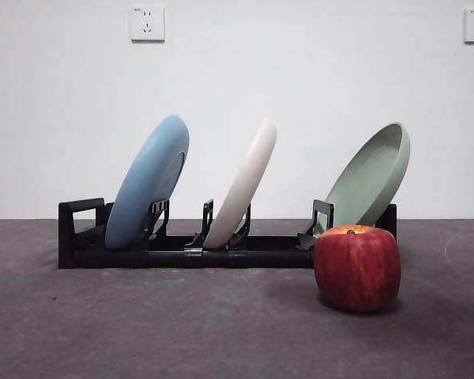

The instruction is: Take the blue plate from the plate rack,put the plate on the table,take the apple from the table,put the apple in the plate

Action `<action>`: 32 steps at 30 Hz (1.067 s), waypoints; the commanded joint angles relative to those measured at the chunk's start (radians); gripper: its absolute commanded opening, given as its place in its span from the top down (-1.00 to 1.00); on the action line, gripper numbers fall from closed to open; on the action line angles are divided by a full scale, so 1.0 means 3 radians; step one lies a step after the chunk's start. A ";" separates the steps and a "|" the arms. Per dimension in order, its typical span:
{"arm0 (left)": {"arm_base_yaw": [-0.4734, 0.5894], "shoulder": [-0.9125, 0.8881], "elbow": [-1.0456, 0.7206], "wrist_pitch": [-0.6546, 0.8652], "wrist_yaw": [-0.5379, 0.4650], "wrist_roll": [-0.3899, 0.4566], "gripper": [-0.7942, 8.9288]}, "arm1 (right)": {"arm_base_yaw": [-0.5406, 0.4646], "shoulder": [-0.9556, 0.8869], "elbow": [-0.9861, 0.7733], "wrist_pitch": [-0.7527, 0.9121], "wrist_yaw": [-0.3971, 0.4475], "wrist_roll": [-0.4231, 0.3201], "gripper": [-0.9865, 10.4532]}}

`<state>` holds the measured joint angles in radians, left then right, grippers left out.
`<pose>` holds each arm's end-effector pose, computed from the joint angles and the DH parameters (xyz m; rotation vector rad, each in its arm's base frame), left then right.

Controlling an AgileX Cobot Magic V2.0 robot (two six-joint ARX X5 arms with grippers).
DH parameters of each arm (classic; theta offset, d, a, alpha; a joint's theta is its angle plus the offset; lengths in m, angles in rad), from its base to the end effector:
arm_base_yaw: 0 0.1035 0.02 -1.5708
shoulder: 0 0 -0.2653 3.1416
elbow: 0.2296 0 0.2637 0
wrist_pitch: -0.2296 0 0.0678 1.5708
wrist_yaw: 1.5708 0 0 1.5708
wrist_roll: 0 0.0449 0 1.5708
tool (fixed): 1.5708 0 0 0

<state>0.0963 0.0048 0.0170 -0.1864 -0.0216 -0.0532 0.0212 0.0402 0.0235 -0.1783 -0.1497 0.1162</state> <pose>0.1211 0.0127 0.1484 -0.0595 0.1710 0.1222 0.1226 0.0093 0.1481 0.1281 0.2045 0.1589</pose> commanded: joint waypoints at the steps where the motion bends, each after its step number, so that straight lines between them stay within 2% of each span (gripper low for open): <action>1: 0.0009 -0.0009 -0.0047 0.0023 0.0010 -0.0020 0.84 | -0.0001 0.0000 -0.0056 0.0023 -0.0005 0.0046 0.83; 5: 0.0009 -0.0009 -0.0042 0.0023 0.0081 -0.0060 0.84 | -0.0001 0.0000 -0.0055 0.0023 -0.0011 0.0300 0.83; 9: 0.0009 -0.0009 0.0111 0.0043 0.0556 -0.0390 0.85 | -0.0001 0.0037 0.0046 -0.0006 -0.0013 0.0689 0.85; 12: 0.0009 0.0051 0.0387 -0.0013 0.0615 -0.0595 0.85 | -0.0001 0.0184 0.0309 -0.0131 -0.0017 0.0856 0.85; 16: 0.0009 0.0444 0.0813 -0.0022 0.0647 -0.0631 0.85 | -0.0001 0.0571 0.0800 -0.0134 -0.0028 0.0828 0.85; 18: 0.0009 0.0753 0.1055 -0.0060 0.0824 -0.0619 0.85 | -0.0001 0.0837 0.1086 -0.0144 -0.0034 0.0827 0.85; 21: 0.0009 0.1305 0.1464 -0.0132 0.0965 -0.0607 0.85 | -0.0001 0.1287 0.1527 -0.0148 -0.0326 0.0593 0.85; 24: 0.0009 0.1680 0.1765 -0.0154 0.1183 -0.0570 0.85 | -0.0001 0.1605 0.1830 -0.0209 -0.0551 0.0502 0.84; 32: 0.0003 0.2583 0.2466 -0.0551 0.2141 -0.0507 0.85 | -0.0001 0.2434 0.2518 -0.0755 -0.1195 0.0206 0.83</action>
<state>0.0971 0.7582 0.7479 -0.3412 0.5846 -0.2199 0.0212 0.7494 0.7692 -0.3923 -0.4953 0.2165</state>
